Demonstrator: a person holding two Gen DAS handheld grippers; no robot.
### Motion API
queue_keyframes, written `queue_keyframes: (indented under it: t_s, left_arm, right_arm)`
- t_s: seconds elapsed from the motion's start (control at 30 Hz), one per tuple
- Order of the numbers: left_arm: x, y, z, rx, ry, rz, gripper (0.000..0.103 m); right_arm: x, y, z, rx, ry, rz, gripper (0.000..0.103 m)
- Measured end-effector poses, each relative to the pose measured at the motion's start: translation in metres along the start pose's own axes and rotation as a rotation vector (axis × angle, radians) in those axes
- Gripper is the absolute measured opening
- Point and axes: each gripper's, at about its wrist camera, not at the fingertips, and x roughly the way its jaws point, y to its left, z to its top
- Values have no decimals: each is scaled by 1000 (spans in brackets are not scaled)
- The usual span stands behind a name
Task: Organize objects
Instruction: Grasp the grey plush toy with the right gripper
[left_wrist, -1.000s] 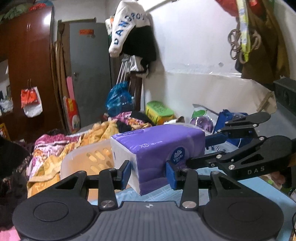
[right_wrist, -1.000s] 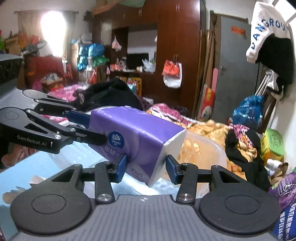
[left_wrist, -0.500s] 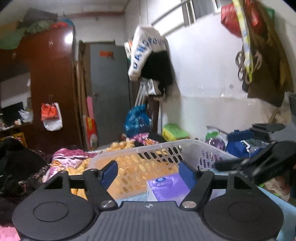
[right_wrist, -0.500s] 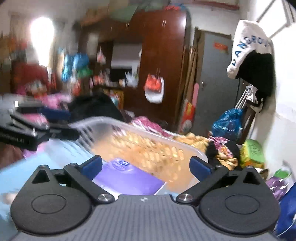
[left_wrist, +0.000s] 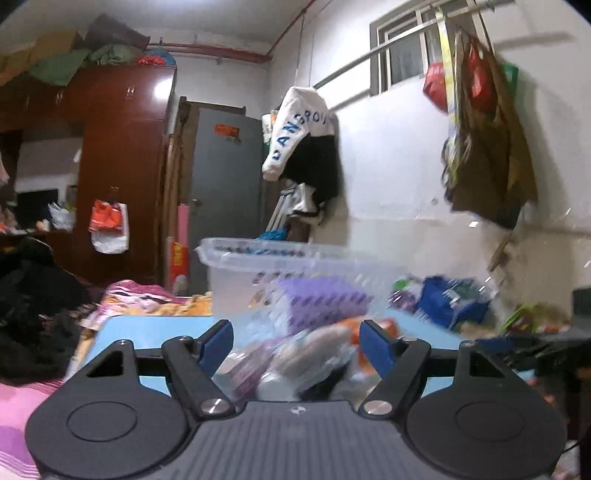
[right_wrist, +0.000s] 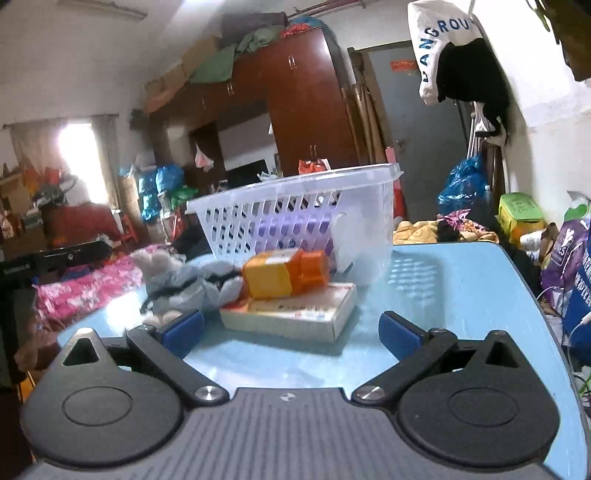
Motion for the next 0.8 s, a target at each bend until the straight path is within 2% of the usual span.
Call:
queue_keyframes:
  t_s: [0.07, 0.23, 0.4, 0.53, 0.8]
  left_arm:
    - [3, 6, -6, -9, 11, 13, 79]
    - [9, 12, -18, -34, 37, -13, 78]
    - [7, 10, -20, -40, 12, -51, 78]
    - [15, 3, -14, -33, 6, -81, 78]
    - [34, 4, -13, -37, 45, -105, 77]
  right_arm:
    - [3, -1, 3, -2, -7, 8, 103]
    - [8, 10, -7, -8, -7, 38, 103]
    - [18, 31, -6, -33, -18, 113, 103]
    - [37, 56, -5, -88, 8, 169, 93]
    - [70, 93, -10, -169, 74, 180, 77]
